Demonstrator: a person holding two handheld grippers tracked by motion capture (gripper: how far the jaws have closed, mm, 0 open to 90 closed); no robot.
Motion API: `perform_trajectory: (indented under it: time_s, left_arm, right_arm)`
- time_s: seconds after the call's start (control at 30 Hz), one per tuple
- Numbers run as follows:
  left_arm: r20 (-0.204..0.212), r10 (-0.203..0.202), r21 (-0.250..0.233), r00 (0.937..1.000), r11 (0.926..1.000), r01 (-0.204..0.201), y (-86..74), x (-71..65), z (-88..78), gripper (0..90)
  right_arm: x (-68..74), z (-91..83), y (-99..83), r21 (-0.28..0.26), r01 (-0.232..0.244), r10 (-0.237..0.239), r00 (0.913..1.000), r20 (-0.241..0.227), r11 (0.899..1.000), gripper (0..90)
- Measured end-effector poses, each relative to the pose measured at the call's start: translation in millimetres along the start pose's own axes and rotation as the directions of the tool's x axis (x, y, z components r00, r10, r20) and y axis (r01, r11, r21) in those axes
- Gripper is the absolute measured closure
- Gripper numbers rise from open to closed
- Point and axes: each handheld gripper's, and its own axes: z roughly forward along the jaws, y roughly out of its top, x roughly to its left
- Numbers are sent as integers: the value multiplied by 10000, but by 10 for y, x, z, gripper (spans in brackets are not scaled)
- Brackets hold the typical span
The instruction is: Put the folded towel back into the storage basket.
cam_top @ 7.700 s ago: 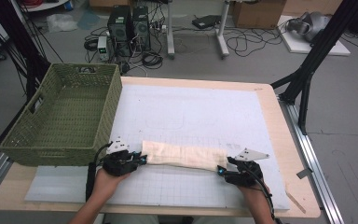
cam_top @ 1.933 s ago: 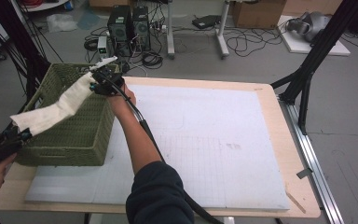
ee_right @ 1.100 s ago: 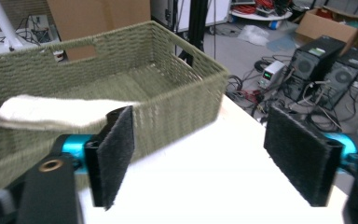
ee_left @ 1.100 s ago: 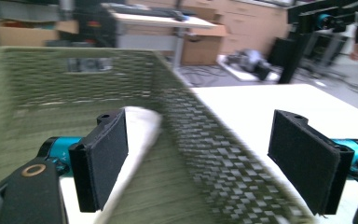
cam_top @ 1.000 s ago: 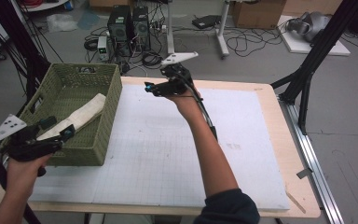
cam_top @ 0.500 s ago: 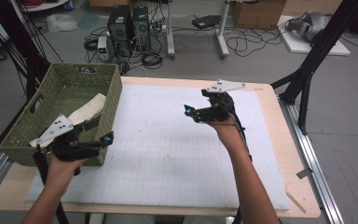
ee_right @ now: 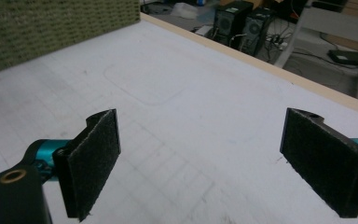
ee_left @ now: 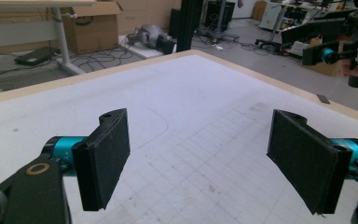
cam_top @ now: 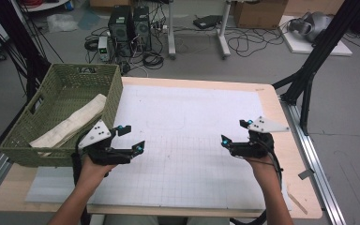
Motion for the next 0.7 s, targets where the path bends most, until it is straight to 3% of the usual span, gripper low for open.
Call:
perform_trajectory:
  time_s: [0.23,0.37,0.7]
  left_arm:
    - [-124,196,175,9997,9997,-193,-158,-83,143,212]
    - [-86,336,246,9994,9991,-334,-244,-102,185,212]
    - [2,265,312,9996,9992,-265,-415,-111,149,215]
  right_arm:
    - [22,-156,-338,72,-235,230,9983,539,9997,114]
    - [52,-166,-478,146,-119,107,9968,794,9998,114]
    - [111,-185,-603,274,-111,88,9966,816,9996,114]
